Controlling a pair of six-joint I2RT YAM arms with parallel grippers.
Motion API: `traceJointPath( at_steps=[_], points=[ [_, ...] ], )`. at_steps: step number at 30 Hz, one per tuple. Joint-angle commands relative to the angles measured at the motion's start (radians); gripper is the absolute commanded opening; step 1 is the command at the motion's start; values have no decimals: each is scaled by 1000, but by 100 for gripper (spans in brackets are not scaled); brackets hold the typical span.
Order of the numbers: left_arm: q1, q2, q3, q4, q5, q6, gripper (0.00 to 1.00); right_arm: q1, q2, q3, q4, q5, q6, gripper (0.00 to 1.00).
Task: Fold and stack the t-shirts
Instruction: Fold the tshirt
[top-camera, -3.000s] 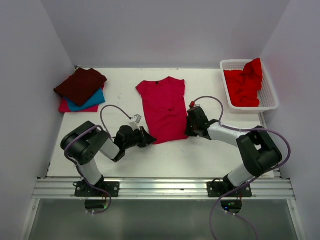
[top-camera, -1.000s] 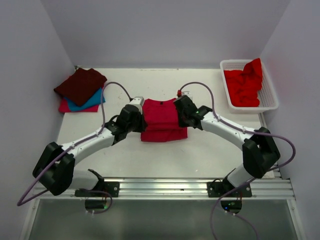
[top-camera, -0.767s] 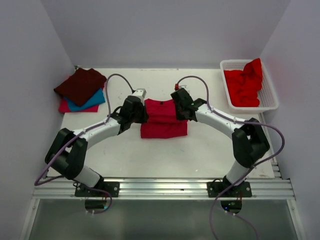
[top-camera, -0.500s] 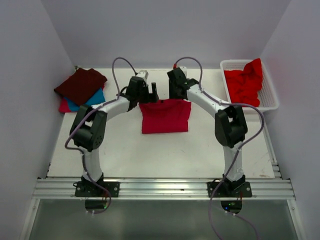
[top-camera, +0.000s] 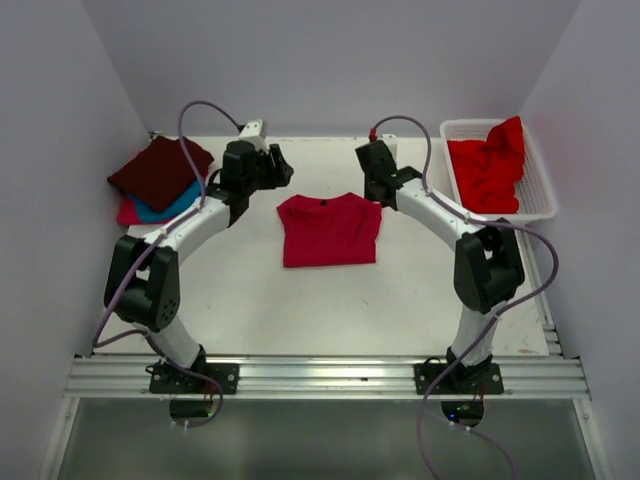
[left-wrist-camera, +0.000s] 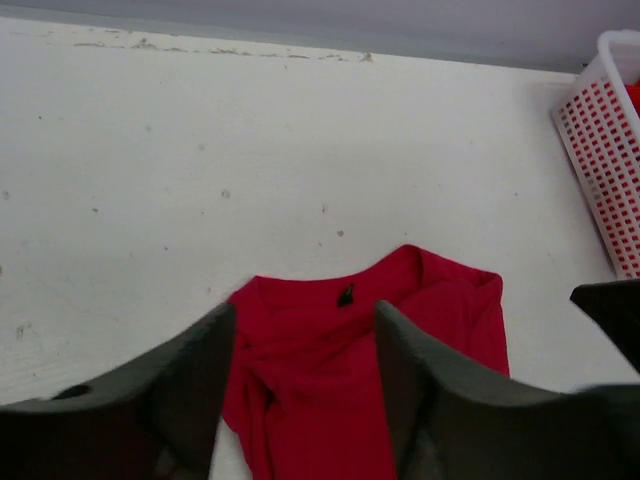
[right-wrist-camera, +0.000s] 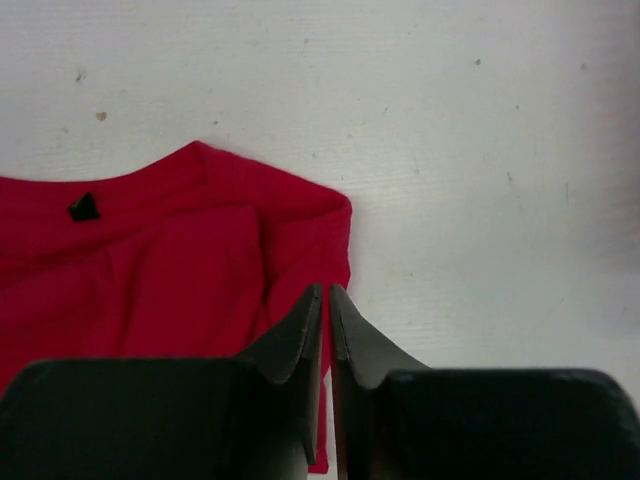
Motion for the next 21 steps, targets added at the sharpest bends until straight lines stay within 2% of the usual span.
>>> traceJointPath(
  at_steps=[1,2,3,7,10,17,21],
  points=[
    [-18,-105,-129,104,80,24,51,3,-145,-115,124,-91,-9,4],
    [-23,-119,-183,135,117,19,14,3,-159,-131,128,-123,-6,0],
    [-23,-125,-202,141,129,18,0,2,-174,-141,130,-214,-1,0],
    [-18,-74,-282,224,270,7,0,-11,-156,-175,170,-385,32,0],
    [-15,10,-288,292,405,-22,0,-12,-90,-155,184,-422,46,0],
    [5,171,-233,358,536,-74,0,-28,53,-73,168,-482,49,0],
    [10,237,-196,342,528,-82,0,-31,97,-20,153,-484,49,0]
  ],
)
